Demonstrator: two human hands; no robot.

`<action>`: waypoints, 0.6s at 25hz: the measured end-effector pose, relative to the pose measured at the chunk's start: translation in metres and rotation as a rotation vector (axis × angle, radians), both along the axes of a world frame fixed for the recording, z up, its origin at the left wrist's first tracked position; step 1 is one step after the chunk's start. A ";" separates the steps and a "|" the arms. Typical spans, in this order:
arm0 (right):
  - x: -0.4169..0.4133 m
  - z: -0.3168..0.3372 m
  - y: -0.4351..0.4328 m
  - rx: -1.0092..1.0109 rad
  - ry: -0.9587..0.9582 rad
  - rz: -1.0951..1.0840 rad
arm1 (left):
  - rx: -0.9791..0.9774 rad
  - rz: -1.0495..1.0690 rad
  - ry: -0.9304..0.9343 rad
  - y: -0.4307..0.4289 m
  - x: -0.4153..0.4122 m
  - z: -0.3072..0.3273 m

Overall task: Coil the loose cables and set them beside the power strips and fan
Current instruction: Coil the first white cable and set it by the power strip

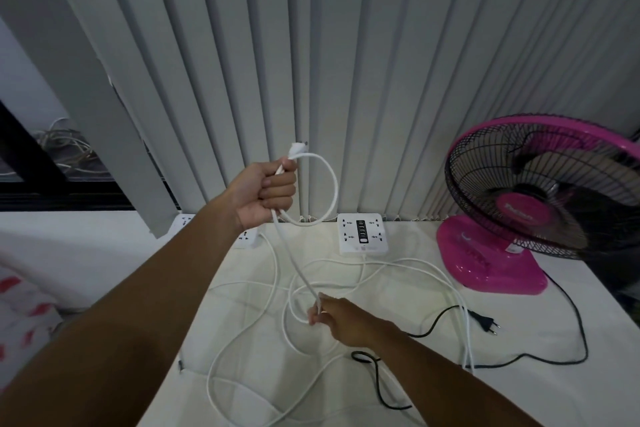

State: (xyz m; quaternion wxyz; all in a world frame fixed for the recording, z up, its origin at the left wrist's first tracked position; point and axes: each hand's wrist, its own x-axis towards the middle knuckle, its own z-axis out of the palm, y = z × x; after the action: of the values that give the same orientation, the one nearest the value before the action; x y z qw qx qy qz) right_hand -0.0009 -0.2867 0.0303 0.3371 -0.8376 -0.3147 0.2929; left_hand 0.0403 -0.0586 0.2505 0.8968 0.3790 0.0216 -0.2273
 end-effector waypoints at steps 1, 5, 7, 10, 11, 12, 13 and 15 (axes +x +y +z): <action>0.005 0.005 0.000 0.020 0.035 -0.053 | 0.013 -0.010 0.004 0.003 -0.002 0.002; 0.028 0.033 -0.001 0.330 0.247 -0.496 | 0.125 -0.029 0.009 0.014 -0.008 0.003; 0.046 0.050 -0.009 0.501 0.396 -0.731 | 0.212 -0.047 0.009 0.021 -0.013 0.001; 0.074 0.086 -0.020 0.584 0.530 -0.990 | 0.446 -0.049 0.001 0.023 -0.021 -0.010; 0.081 0.100 -0.019 0.586 0.561 -1.022 | 0.543 -0.022 -0.005 0.019 -0.022 -0.016; 0.086 0.114 -0.015 0.597 0.577 -1.028 | 0.636 0.029 -0.008 0.012 -0.022 -0.023; 0.087 0.128 -0.009 0.609 0.564 -1.012 | 0.713 0.098 -0.005 0.003 -0.021 -0.029; 0.081 0.151 0.009 0.618 0.450 -0.918 | 0.784 0.244 0.016 -0.018 -0.017 -0.040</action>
State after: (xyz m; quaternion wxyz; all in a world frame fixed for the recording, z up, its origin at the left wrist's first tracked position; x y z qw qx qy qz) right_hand 0.0799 -0.2777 0.1809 0.7157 -0.6683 0.0879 0.1827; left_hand 0.0229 -0.0766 0.2100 0.7047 0.6849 0.1582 -0.0966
